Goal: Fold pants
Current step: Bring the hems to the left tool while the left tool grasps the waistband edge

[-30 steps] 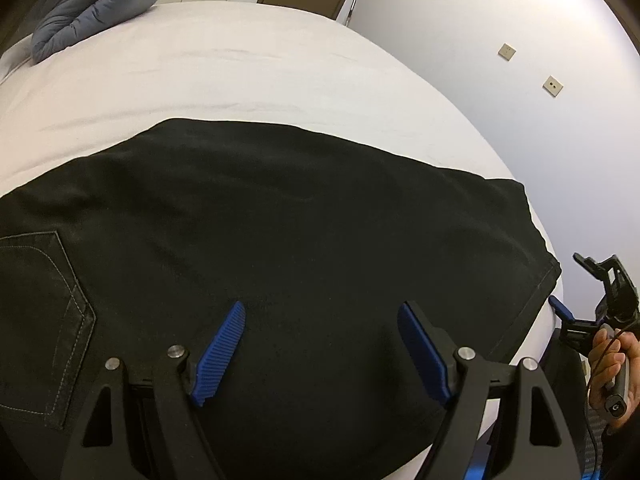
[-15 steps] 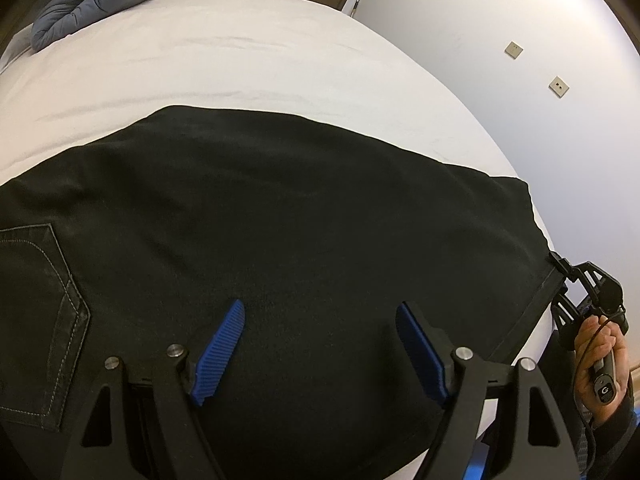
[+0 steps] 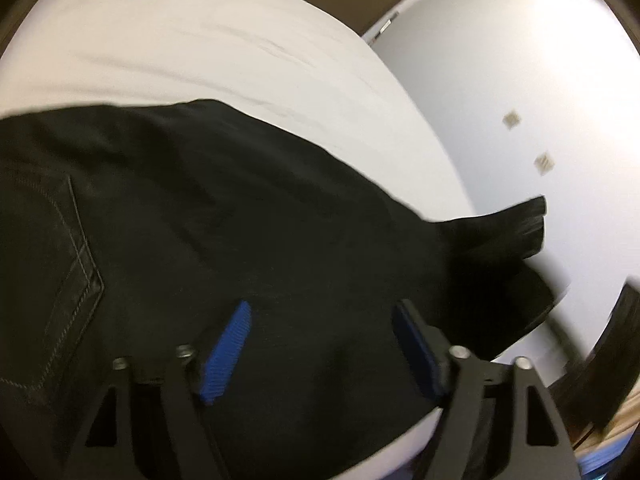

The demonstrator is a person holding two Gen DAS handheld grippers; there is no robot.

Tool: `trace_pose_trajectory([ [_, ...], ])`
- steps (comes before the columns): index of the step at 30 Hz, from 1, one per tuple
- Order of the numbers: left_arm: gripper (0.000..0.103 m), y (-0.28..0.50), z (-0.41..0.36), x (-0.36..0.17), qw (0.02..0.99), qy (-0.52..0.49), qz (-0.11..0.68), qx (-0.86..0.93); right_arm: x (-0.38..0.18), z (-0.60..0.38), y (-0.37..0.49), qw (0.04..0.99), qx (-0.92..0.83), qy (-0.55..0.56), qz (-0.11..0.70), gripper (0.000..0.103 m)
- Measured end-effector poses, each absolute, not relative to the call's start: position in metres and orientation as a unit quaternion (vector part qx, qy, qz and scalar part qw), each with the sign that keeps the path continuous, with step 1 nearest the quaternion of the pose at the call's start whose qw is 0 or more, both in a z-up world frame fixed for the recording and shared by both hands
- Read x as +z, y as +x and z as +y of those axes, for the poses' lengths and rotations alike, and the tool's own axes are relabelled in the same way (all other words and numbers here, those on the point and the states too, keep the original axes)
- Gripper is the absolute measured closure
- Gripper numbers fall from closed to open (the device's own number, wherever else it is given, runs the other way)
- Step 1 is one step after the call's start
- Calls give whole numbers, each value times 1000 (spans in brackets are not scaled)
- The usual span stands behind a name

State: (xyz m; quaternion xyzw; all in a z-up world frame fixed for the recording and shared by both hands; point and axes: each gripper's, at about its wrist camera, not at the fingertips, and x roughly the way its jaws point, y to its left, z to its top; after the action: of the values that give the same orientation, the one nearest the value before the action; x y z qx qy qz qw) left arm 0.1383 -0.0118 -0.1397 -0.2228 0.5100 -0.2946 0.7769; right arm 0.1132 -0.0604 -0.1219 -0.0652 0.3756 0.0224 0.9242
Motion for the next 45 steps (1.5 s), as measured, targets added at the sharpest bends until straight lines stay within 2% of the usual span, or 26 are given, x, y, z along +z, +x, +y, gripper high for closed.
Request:
trace_pose_trajectory([
  [1, 17, 139, -8, -140, 770, -239, 511, -298, -136, -37, 113, 914, 36, -95, 393, 95],
  [4, 11, 141, 0, -136, 755, -274, 512, -306, -166, -13, 94, 893, 50, -71, 442, 95],
  [6, 8, 145, -1, -133, 748, -281, 515, -309, -175, -1, 78, 892, 46, -94, 440, 95],
  [8, 6, 151, -6, -131, 741, -285, 521, -313, -166, 0, 93, 895, 45, -97, 433, 95],
  [16, 7, 182, -57, -131, 715, -242, 567, -329, -146, 13, 67, 907, 36, -111, 405, 95],
  [18, 16, 191, -66, -135, 709, -224, 584, -325, -142, 16, 70, 909, 37, -120, 398, 95],
  [19, 33, 194, -69, -136, 705, -218, 590, -328, -141, 19, 72, 910, 38, -125, 394, 95],
  [20, 62, 197, -73, -137, 700, -208, 595, -336, -140, 20, 80, 910, 39, -130, 391, 95],
  [22, 86, 202, -79, -134, 699, -170, 604, -343, -135, 31, 71, 912, 46, -137, 384, 95],
  [23, 91, 204, -79, -131, 701, -155, 603, -349, -134, 33, 67, 912, 48, -138, 384, 95],
  [33, 94, 230, -37, -105, 716, -43, 593, -365, -121, 80, 44, 907, 120, -120, 386, 95],
  [41, 94, 206, 0, -121, 730, -22, 597, -332, -138, 123, 19, 885, 171, -110, 419, 95],
  [45, 94, 195, 17, -126, 734, -44, 596, -323, -143, 135, -2, 878, 183, -117, 427, 95],
])
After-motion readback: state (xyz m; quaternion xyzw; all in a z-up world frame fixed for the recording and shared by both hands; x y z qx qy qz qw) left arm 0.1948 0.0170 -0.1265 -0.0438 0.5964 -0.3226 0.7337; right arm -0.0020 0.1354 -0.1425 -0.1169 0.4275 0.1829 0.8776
